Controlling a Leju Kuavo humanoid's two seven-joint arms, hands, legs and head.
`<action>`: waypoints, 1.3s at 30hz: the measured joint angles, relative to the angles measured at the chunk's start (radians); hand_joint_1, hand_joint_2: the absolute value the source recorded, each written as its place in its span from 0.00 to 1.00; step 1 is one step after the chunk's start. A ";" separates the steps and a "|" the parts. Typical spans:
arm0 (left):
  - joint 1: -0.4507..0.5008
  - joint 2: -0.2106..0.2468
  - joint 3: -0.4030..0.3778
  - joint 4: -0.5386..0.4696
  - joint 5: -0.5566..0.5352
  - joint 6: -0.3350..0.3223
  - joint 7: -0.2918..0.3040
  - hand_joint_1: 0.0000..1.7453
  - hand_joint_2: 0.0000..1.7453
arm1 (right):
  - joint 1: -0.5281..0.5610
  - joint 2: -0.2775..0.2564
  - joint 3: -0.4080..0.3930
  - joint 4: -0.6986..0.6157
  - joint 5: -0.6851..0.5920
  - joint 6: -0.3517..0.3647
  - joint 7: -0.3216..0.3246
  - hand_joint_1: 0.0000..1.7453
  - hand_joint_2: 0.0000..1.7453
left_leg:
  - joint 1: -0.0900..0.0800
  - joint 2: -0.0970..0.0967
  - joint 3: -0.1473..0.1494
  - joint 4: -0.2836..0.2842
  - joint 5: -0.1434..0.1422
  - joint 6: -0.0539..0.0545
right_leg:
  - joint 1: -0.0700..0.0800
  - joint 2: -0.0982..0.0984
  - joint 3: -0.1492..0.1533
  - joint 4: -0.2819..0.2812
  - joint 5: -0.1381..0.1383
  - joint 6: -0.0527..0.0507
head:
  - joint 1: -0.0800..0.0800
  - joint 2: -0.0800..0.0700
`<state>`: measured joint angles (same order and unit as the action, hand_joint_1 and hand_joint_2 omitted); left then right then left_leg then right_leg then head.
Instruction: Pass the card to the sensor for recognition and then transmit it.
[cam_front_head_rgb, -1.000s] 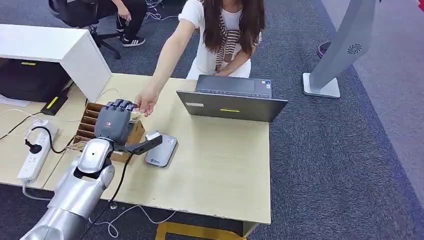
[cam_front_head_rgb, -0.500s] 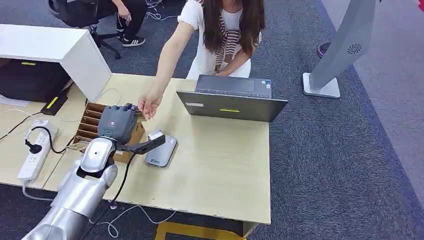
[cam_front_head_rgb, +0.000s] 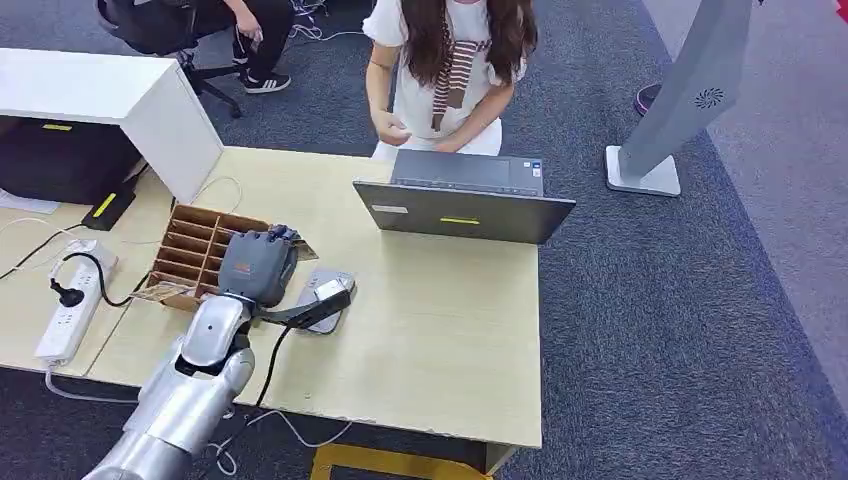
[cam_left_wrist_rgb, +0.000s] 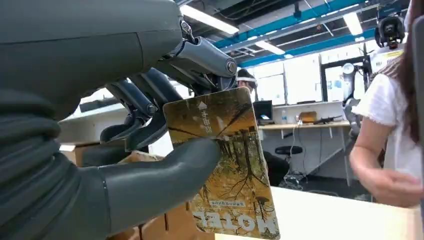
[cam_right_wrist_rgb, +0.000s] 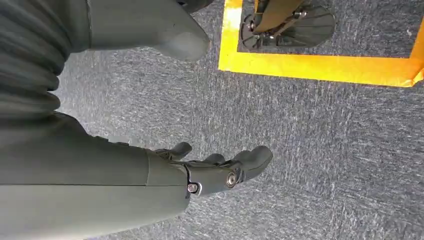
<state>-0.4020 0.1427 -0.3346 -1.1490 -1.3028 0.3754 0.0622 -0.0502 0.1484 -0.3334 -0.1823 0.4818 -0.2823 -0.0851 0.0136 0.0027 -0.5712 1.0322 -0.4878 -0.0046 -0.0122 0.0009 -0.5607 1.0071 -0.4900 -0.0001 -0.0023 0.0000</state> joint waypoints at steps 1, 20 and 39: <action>0.004 -0.003 -0.001 0.001 0.001 0.002 0.000 1.00 1.00 | 0.000 0.000 0.000 0.000 0.000 0.000 0.000 0.00 1.00 | 0.000 0.000 0.000 0.000 0.000 0.000 | 0.000 0.000 0.000 0.000 0.000 0.000 | 0.000 0.000; 0.036 -0.047 -0.002 0.135 0.022 -0.002 0.014 1.00 1.00 | 0.000 0.000 -0.011 0.000 0.003 0.016 0.010 0.00 1.00 | 0.000 0.000 0.000 0.000 0.000 0.000 | 0.000 0.000 0.000 0.000 0.000 0.000 | 0.000 0.000; 0.039 -0.056 -0.002 0.182 0.030 -0.023 0.017 1.00 1.00 | 0.000 0.000 -0.018 0.000 0.003 0.027 0.013 0.00 1.00 | 0.000 -0.001 0.000 0.000 0.000 0.001 | 0.000 0.000 0.001 0.000 0.000 0.000 | 0.000 0.000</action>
<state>-0.3634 0.0866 -0.3368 -0.9674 -1.2726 0.3525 0.0793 -0.0501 0.1484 -0.3513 -0.1823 0.4845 -0.2556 -0.0725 0.0136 0.0020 -0.5707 1.0321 -0.4874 -0.0041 -0.0122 0.0006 -0.5597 1.0071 -0.4898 0.0000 -0.0023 0.0000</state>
